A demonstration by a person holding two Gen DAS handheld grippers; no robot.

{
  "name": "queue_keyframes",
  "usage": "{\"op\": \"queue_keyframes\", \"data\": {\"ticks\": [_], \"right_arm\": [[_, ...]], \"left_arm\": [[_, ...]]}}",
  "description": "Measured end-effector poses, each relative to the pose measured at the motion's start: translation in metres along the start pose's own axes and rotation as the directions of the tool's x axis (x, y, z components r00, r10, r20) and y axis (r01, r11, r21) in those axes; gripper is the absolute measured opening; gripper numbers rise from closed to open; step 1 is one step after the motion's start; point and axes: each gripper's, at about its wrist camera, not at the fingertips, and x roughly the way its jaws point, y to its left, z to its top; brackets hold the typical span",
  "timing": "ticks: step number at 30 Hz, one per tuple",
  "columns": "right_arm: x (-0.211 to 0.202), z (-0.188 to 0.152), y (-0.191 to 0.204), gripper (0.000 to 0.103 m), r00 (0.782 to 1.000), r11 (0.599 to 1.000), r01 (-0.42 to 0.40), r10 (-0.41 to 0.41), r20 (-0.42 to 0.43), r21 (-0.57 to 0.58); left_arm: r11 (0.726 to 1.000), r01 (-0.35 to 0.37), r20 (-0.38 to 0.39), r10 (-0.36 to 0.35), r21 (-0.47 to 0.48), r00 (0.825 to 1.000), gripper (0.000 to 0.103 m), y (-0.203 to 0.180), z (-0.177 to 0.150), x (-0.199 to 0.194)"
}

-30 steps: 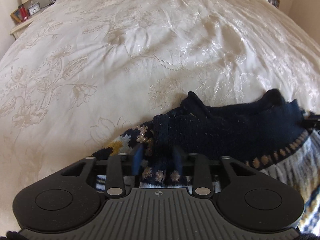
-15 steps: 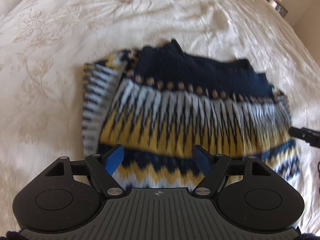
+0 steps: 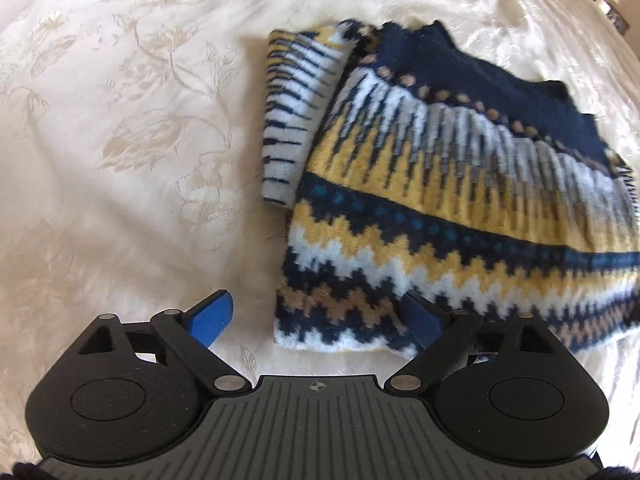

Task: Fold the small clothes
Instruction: 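Open both tools and smooth the folded sweater flat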

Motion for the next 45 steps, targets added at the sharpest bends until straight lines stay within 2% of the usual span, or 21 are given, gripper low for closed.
{"op": "queue_keyframes", "data": {"ticks": [7, 14, 20, 30, 35, 40, 45], "right_arm": [[-0.028, -0.016, -0.015, 0.101, 0.987, 0.986, -0.145, 0.139, 0.085, 0.079], [-0.033, -0.026, -0.007, 0.102, 0.97, 0.964, -0.233, 0.22, 0.107, 0.13], [-0.035, -0.028, -0.011, 0.102, 0.948, 0.937, -0.309, 0.29, 0.129, 0.164], [-0.022, -0.011, -0.024, 0.102, 0.92, 0.907, -0.385, 0.364, 0.142, 0.17], [-0.007, 0.004, -0.027, 0.102, 0.909, 0.895, -0.415, 0.398, 0.125, 0.164], [0.011, 0.021, -0.027, 0.102, 0.901, 0.89, -0.433, 0.424, 0.092, 0.142], [0.031, 0.037, -0.029, 0.102, 0.884, 0.872, -0.468, 0.464, 0.059, 0.147]], "left_arm": [[0.995, 0.101, 0.069, -0.1, -0.011, 0.993, 0.092, -0.033, -0.008, -0.044], [0.988, 0.145, 0.097, -0.15, 0.056, 0.984, 0.092, -0.086, 0.012, -0.051], [0.991, 0.098, 0.104, -0.107, 0.091, 0.989, 0.092, -0.115, 0.033, -0.04], [0.996, 0.035, 0.047, -0.039, 0.081, 0.998, 0.092, -0.133, 0.062, 0.006], [0.995, -0.02, -0.008, 0.021, 0.095, 1.0, 0.092, -0.136, 0.07, 0.037], [0.991, -0.048, -0.031, 0.052, 0.122, 0.998, 0.103, -0.138, 0.071, 0.057], [0.992, -0.063, -0.039, 0.068, 0.107, 0.997, 0.103, -0.139, 0.074, 0.066]]}}
